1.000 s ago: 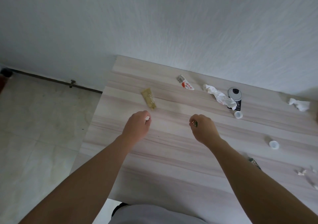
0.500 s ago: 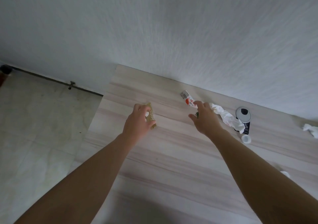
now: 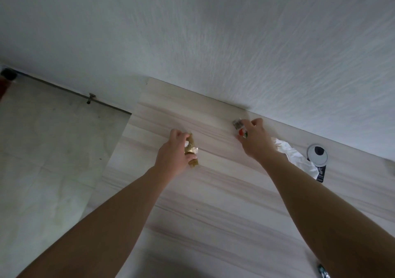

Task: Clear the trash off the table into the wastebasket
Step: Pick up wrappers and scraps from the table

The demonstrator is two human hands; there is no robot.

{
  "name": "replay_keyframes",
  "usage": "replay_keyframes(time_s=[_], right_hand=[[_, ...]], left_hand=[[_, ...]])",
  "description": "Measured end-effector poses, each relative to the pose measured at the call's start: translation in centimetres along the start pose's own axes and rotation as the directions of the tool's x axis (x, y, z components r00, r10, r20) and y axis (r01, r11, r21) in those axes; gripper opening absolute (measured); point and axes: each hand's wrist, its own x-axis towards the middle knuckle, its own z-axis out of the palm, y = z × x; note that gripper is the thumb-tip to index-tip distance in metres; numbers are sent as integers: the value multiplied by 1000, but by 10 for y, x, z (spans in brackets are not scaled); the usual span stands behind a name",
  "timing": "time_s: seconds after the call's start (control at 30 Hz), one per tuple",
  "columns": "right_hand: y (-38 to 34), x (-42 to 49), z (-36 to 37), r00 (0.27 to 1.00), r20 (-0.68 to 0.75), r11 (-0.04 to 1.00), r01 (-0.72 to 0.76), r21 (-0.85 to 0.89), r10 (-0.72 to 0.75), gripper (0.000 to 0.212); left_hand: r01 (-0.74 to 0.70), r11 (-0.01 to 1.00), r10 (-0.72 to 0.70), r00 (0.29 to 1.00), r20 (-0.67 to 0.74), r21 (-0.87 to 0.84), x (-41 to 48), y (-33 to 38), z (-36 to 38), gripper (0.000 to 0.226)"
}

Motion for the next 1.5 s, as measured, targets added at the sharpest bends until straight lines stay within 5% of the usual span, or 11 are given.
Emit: replay_keyframes(time_s=[0.37,0.63,1.5], right_hand=[[-3,-9,12,992,-125,999,-11,46,17,19],[-5,-17,16,987,-130,977,-68,200,95,25],[-9,-127,64,994,107,998,-11,66,4,11]], left_hand=[[-13,1000,14,1000,-26,11,-2,6,10,21],[2,1000,-3,1000,-15,-11,-20,5,9,18],[23,990,-35,996,-88,-139,-95,-5,-7,12]])
